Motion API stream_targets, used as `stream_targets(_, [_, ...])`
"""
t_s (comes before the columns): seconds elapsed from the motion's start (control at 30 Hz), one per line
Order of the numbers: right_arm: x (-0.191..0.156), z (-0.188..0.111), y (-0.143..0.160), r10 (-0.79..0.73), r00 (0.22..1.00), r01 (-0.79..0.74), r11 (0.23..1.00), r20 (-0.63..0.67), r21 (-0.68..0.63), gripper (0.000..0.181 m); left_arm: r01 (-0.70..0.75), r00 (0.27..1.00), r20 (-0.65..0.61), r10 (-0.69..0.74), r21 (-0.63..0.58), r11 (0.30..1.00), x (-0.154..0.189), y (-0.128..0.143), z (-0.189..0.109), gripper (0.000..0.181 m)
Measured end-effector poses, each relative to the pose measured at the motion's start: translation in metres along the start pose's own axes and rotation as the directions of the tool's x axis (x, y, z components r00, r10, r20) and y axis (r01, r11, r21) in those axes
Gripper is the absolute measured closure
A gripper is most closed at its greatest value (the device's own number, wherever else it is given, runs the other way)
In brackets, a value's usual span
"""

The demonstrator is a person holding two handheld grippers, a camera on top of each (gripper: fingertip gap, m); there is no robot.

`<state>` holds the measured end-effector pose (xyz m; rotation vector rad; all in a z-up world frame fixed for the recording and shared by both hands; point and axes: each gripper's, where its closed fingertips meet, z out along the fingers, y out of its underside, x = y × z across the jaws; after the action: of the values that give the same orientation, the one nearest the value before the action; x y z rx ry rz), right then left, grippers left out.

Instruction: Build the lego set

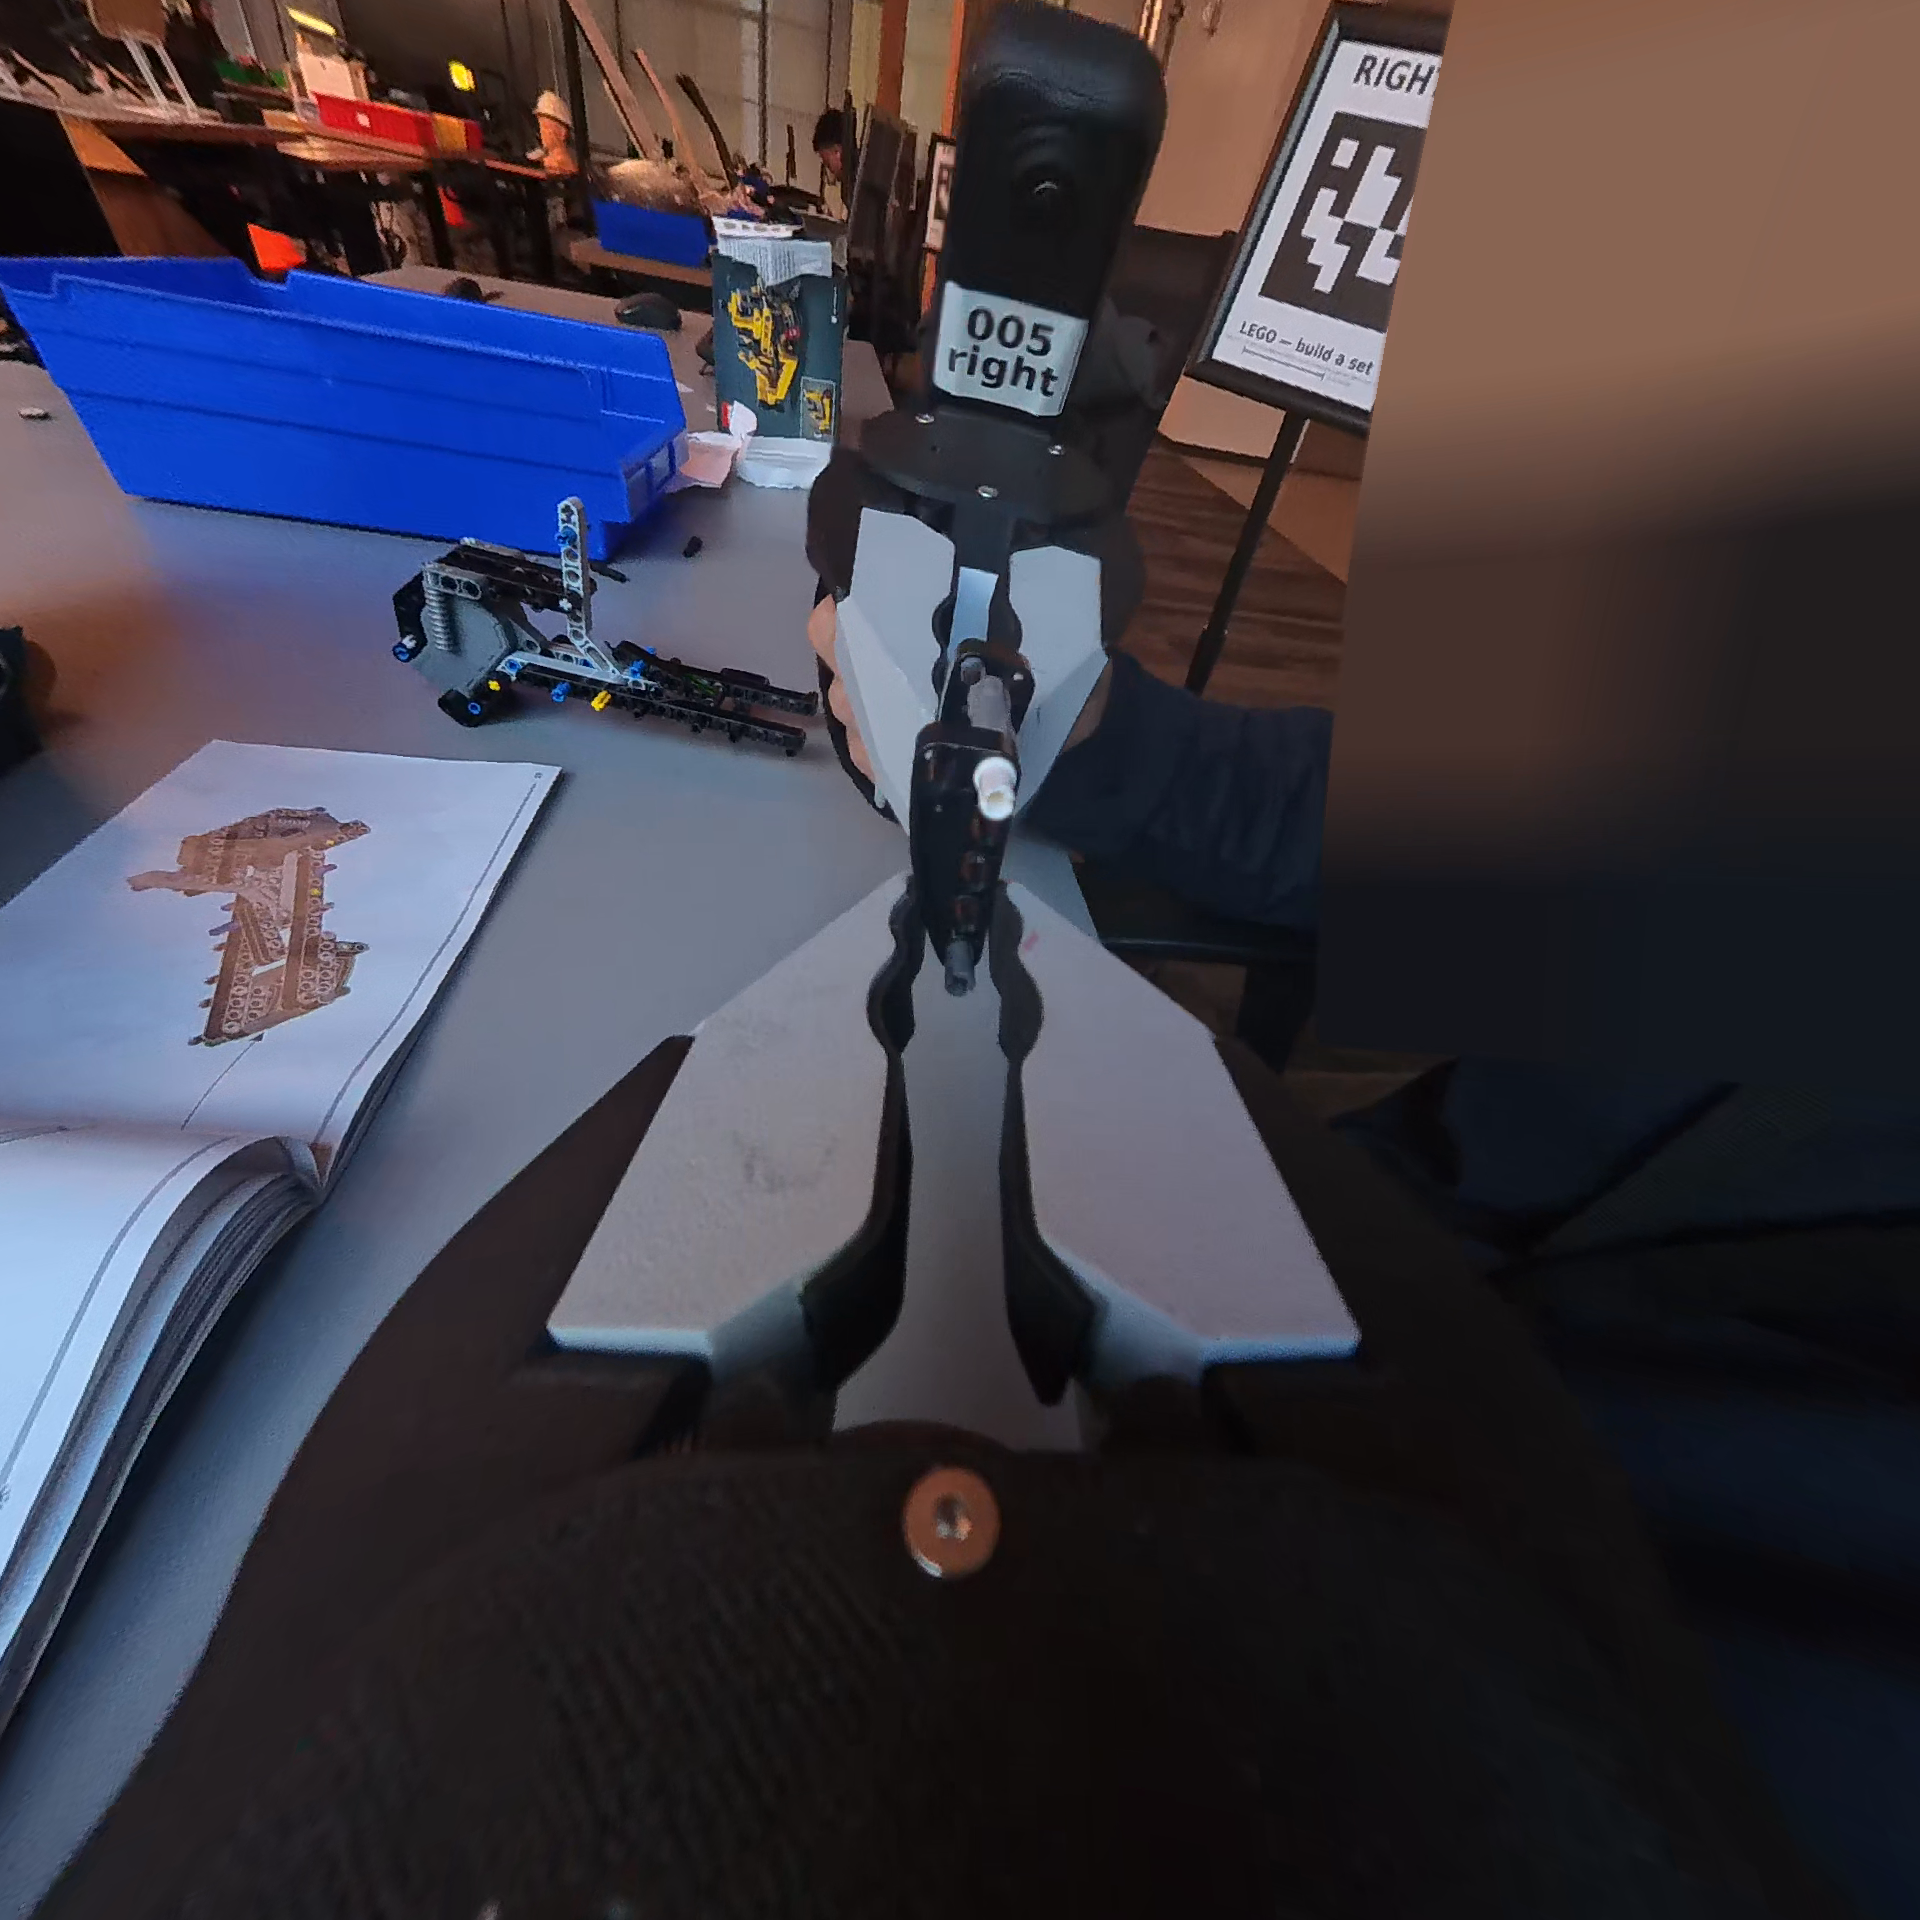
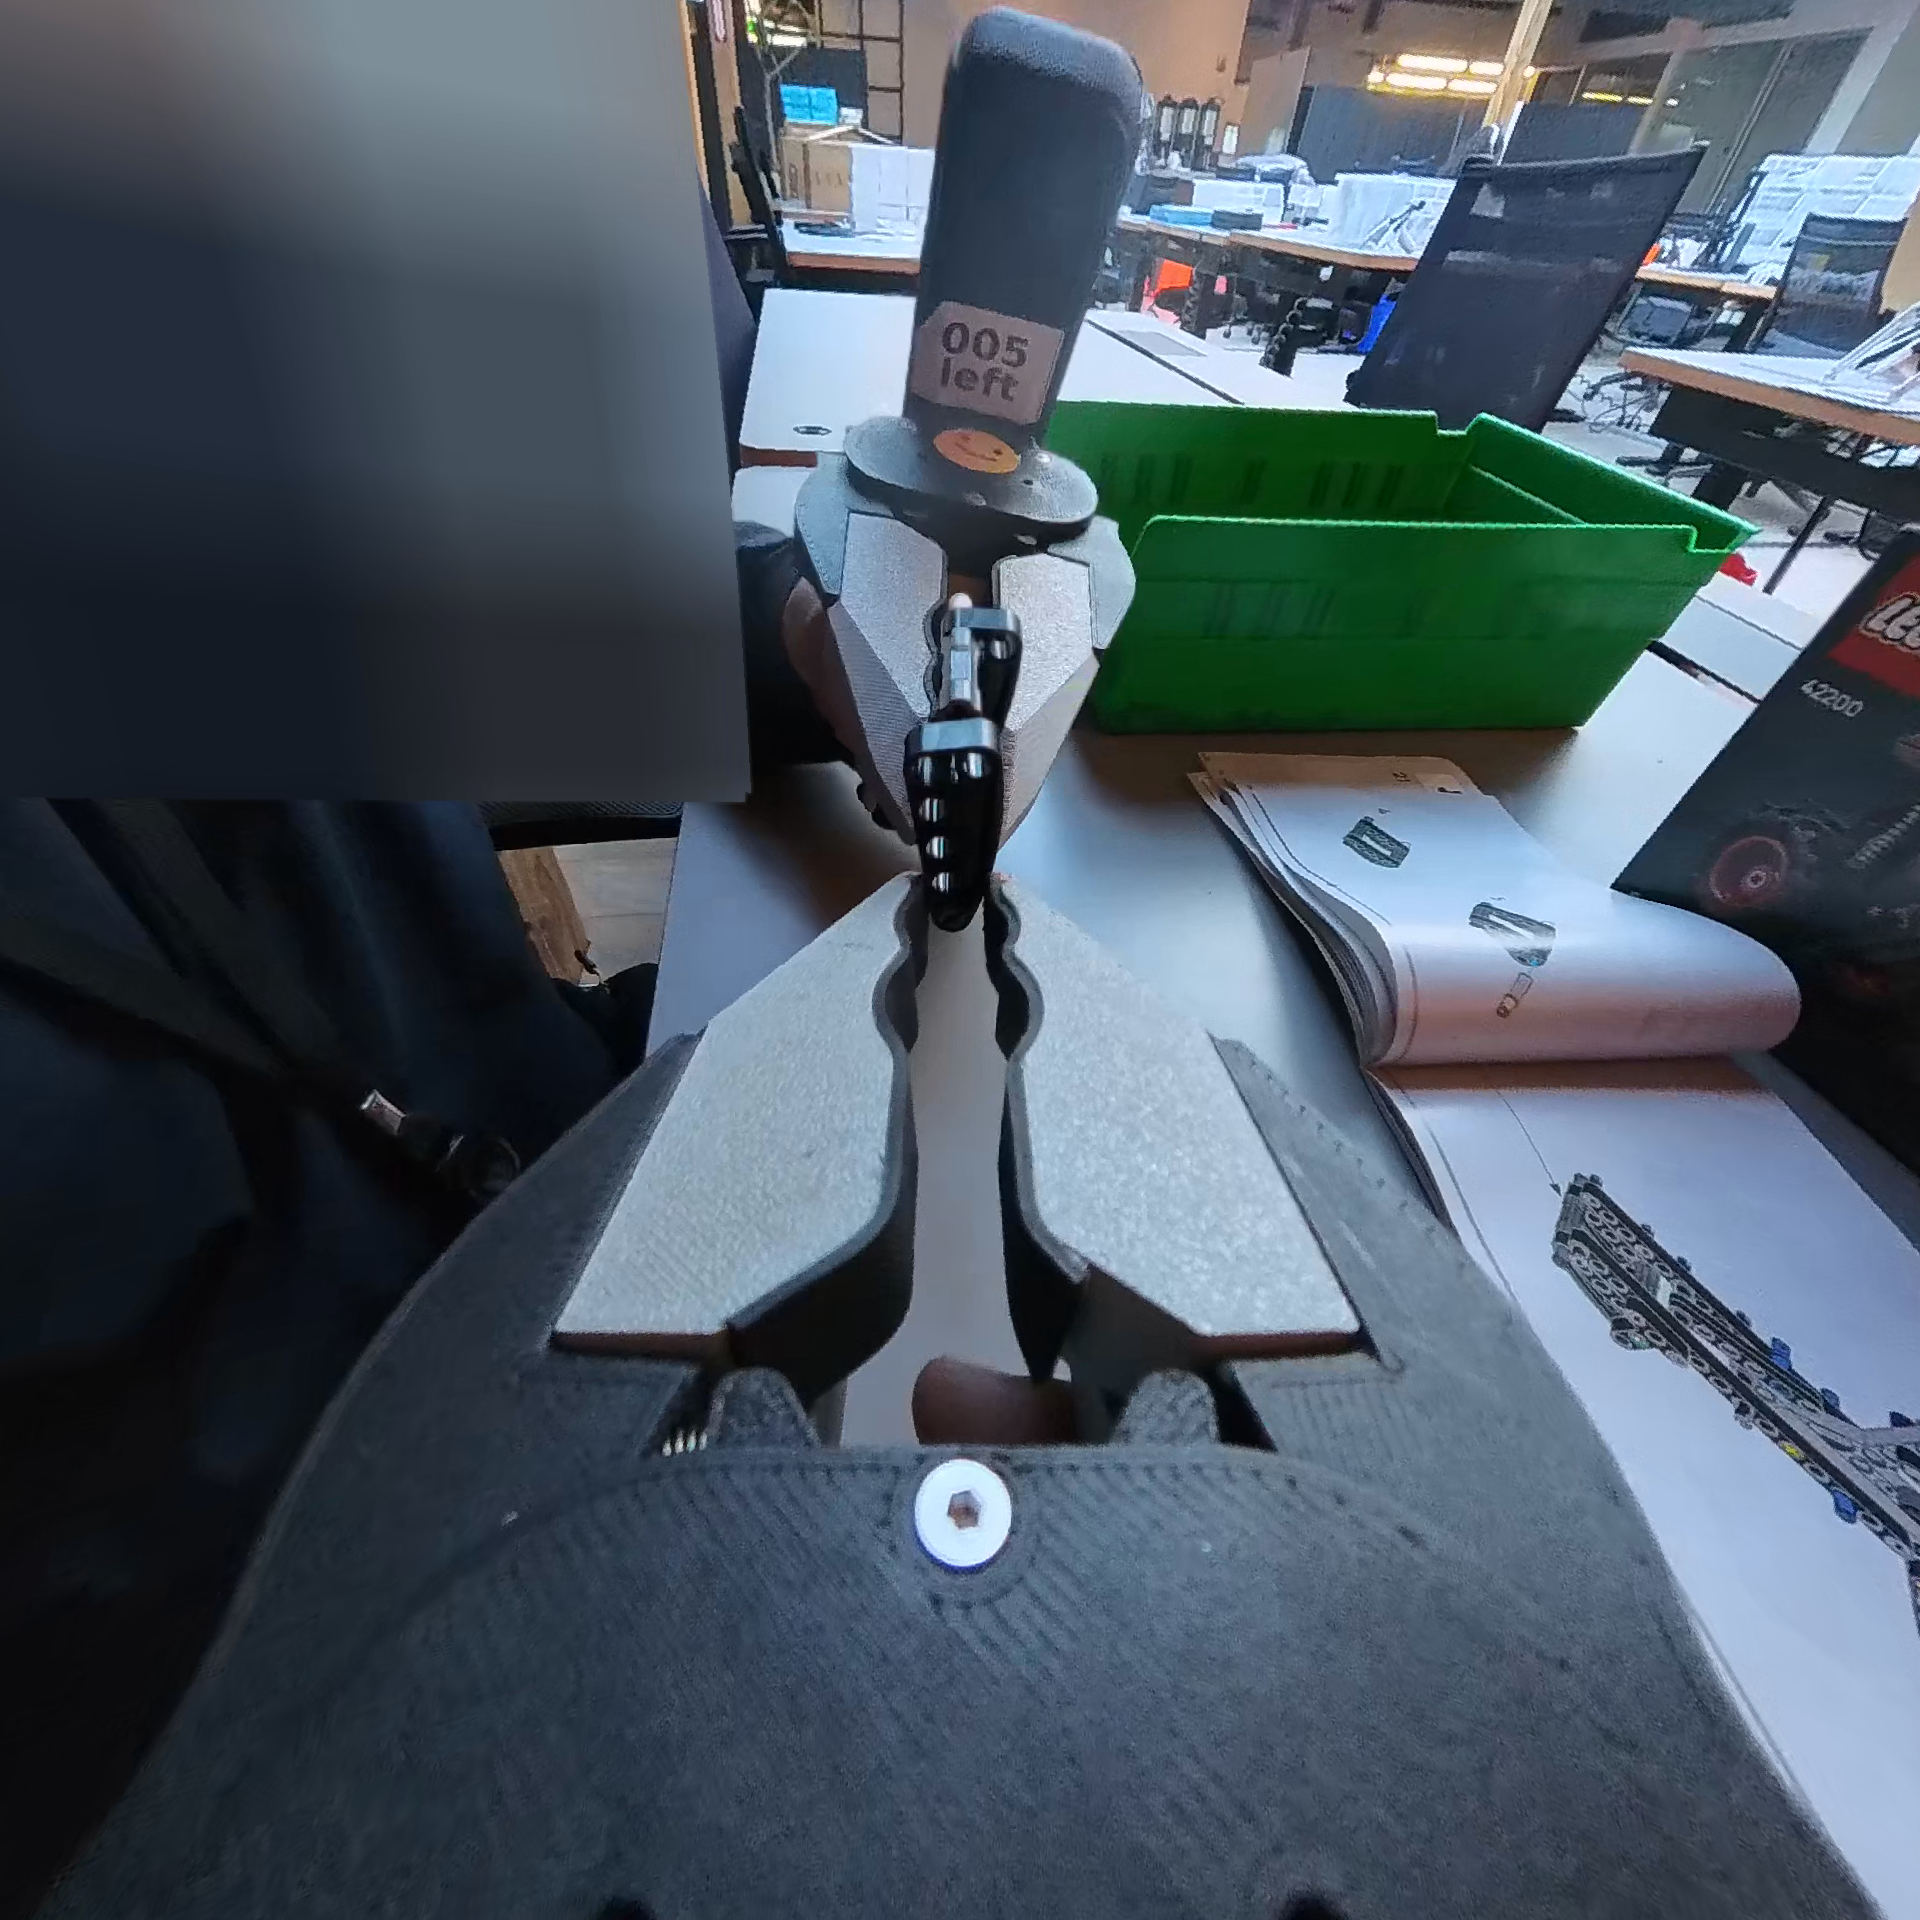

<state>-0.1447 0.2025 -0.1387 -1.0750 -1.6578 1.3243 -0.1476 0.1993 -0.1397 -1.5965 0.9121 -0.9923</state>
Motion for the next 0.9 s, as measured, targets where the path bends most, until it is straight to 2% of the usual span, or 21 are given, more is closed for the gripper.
stream_targets(0.27, [0.005,0.002,0.008,-0.013,0.999,0.012,1.000,-0.030,-0.025,0.174,-0.010,0.999,0.046,0.010,-0.003,1.000,-0.006,0.005,0.001,0.174])
stream_targets(0.43, [0.004,0.003,0.003,-0.005,1.000,0.006,1.000,-0.025,0.019,0.175,0.026,0.999,0.028,-0.028,0.051,0.998,-0.005,-0.002,0.000,0.174])
stream_targets(0.6, [0.002,0.003,-0.016,0.020,1.000,-0.017,0.991,-0.020,0.134,0.175,0.006,1.000,0.026,-0.010,0.160,0.987,0.001,-0.021,-0.005,0.174])
stream_targets(0.73, [0.000,0.002,-0.027,0.039,0.999,-0.037,0.979,-0.008,0.202,0.175,0.017,1.000,0.007,-0.018,0.187,0.982,0.004,-0.025,-0.007,0.174])
stream_targets(0.9, [0.001,0.005,-0.021,0.017,1.000,-0.012,0.985,-0.025,0.171,0.175,0.025,1.000,0.010,-0.027,0.180,0.983,0.002,-0.023,-0.007,0.174])
